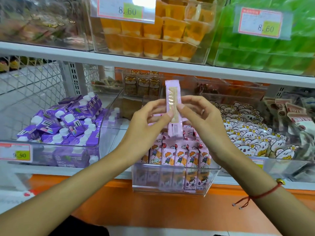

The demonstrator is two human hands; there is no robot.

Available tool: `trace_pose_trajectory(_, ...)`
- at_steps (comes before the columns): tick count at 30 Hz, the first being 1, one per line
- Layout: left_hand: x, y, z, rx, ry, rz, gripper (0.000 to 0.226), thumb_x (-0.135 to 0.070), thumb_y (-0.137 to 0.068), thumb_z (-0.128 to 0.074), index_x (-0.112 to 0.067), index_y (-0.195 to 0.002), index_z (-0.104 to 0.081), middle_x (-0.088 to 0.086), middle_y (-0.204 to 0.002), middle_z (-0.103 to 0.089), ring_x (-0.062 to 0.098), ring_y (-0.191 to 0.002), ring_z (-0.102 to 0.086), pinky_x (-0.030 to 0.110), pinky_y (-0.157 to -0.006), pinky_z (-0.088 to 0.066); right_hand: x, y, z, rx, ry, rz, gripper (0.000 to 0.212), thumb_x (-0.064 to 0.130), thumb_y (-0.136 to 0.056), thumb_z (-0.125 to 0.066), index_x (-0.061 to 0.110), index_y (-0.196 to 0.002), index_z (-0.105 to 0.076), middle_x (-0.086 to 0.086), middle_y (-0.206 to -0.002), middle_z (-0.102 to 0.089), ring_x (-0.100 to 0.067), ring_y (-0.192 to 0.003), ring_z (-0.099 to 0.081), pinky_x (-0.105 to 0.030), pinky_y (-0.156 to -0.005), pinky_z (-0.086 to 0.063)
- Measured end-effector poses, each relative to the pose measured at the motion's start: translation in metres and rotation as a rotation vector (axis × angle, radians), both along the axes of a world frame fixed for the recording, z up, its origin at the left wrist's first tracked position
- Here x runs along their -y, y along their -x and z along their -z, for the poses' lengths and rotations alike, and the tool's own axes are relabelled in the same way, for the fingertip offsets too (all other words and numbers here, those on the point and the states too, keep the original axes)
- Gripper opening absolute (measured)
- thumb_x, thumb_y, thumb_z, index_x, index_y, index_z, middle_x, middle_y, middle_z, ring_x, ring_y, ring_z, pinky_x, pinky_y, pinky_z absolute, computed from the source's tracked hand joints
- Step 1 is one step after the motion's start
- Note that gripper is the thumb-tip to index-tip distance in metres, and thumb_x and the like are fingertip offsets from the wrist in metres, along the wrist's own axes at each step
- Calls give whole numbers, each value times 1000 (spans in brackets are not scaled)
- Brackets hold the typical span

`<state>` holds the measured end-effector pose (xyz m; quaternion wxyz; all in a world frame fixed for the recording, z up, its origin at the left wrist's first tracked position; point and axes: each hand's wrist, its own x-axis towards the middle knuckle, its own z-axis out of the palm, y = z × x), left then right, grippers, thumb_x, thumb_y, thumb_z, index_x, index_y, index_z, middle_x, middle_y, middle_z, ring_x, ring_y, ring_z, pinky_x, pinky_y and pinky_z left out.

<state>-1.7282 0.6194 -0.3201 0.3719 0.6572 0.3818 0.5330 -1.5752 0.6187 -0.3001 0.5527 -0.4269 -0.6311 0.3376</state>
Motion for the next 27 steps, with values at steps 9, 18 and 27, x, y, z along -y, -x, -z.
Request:
trace_pose_trajectory(9, 1, 1, -5, 84, 269, 128, 27, -39, -95, -52, -22, -108, -69, -11, -91, -75, 3, -77, -70, 14, -54, -52, -4, 0, 0, -169, 321, -31, 34, 28, -87, -67, 9, -115, -63, -8, -83, -66, -16, -65, -57, -16, -50, -48)
trace_pose_trajectory(18, -9, 13, 0, -237, -232, -85, 43, -12, -90, -64, -28, -129, -53, -15, -121, -62, 2, -118, -54, 37, -103, -45, -5, -7, 7, 102, -25, -142, 47, 8, -86, -67, 26, -128, -54, 7, -108, -70, -5, -104, -64, -17, -89, -50)
trace_pose_trajectory(27, -10, 15, 4, -218, -338, -61, 39, 1, -86, -66, -22, -117, -59, -14, -114, -63, 1, -112, -57, 22, -100, -46, -5, -8, 11, 199, -235, -133, 37, 9, -80, -75, 26, -111, -63, 11, -109, -68, -8, -108, -62, -26, -98, -47)
